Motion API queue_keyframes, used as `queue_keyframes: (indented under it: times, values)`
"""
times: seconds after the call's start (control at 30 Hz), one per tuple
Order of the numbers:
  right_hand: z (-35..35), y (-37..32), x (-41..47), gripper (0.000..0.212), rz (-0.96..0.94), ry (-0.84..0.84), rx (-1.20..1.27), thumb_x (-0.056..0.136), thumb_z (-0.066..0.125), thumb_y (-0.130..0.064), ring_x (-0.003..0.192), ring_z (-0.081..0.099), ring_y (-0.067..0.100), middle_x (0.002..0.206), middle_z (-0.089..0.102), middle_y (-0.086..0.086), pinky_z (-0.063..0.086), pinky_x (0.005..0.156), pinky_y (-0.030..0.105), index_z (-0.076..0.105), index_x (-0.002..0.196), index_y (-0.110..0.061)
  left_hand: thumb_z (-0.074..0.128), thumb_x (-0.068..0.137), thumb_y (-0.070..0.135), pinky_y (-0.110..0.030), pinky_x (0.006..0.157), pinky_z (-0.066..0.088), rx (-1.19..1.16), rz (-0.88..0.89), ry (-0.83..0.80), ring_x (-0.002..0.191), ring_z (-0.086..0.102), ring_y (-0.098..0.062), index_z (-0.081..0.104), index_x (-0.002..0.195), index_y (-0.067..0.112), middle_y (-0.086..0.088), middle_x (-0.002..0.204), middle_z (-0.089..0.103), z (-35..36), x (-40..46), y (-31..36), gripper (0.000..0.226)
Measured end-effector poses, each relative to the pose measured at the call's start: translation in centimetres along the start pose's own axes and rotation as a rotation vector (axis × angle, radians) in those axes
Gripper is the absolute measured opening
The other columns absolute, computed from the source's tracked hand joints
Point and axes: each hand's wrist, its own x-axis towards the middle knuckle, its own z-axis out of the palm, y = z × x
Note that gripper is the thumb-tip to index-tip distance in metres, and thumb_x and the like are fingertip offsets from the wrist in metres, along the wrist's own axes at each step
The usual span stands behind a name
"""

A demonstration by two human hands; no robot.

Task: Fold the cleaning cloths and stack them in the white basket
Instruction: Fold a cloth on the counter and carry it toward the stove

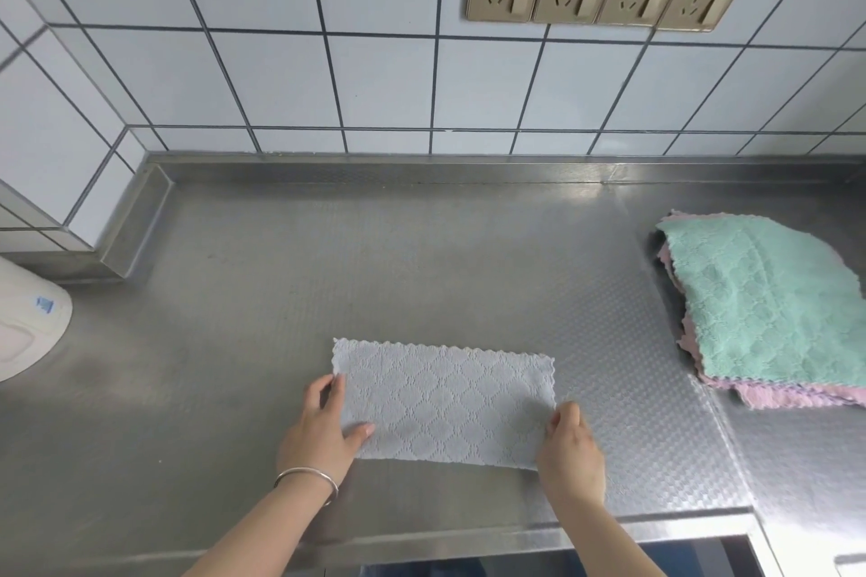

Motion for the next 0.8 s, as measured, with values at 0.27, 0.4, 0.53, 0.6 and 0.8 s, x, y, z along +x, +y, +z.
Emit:
queue_keyframes:
  times: [0.27,0.4,0.53,0.6,0.8]
  values:
    - [2.3,-4.0,-1.8,0.04,-0.405,0.143,-0.239,0.067,0.055,-0.024,0.092,0.062,0.024,0.106,0.065,0.006,0.053,0.075,0.037,0.061,0.106,-0.02,0.041,0.076,0.049,-0.048,0.1,0.033,0.274,0.3,0.126,0.13,0.042,-0.025,0.058,0.121,0.029,0.001,0.138,0.049,2.2,-0.9,3.1,0.053]
    - [5.1,-5.1,-2.4,0.053,-0.433,-0.01,-0.3,0.09,0.028,-0.046,0.135,0.027,0.026,0.138,0.05,0.009,0.016,0.108,0.041,0.046,0.133,-0.02,0.034,0.079,0.062,-0.054,0.109,0.008,0.37,0.379,0.061,0.145,-0.002,-0.023,0.038,0.136,0.031,0.002,0.148,0.033,5.1,-0.6,3.9,0.064]
    - [5.7,-3.4,-2.4,0.066,-0.402,-0.021,-0.32,0.094,0.013,-0.059,0.143,0.006,0.022,0.149,0.032,0.01,0.008,0.112,0.042,0.029,0.144,-0.018,0.026,0.085,0.068,-0.057,0.106,0.016,0.402,0.394,0.031,0.141,0.019,-0.029,0.025,0.145,0.027,-0.001,0.154,0.02,5.6,-0.9,2.8,0.073]
    - [5.1,-2.2,-2.5,0.07,-0.406,-0.014,-0.331,0.093,0.017,-0.062,0.142,0.011,0.021,0.151,0.029,0.009,0.01,0.111,0.041,0.021,0.148,-0.018,0.033,0.08,0.07,-0.058,0.106,0.016,0.406,0.388,0.031,0.139,0.024,-0.029,0.03,0.143,0.028,-0.002,0.153,0.025,5.5,-0.9,2.5,0.076]
    - [3.3,0.6,-2.2,0.071,-0.333,-0.042,-0.331,0.095,0.016,-0.061,0.142,0.01,0.02,0.153,0.025,0.007,0.004,0.114,0.033,0.012,0.15,-0.015,0.013,0.094,0.053,-0.061,0.104,0.016,0.394,0.348,-0.018,0.141,0.016,-0.028,0.034,0.14,0.031,0.003,0.149,0.031,5.2,-0.6,2.5,0.055]
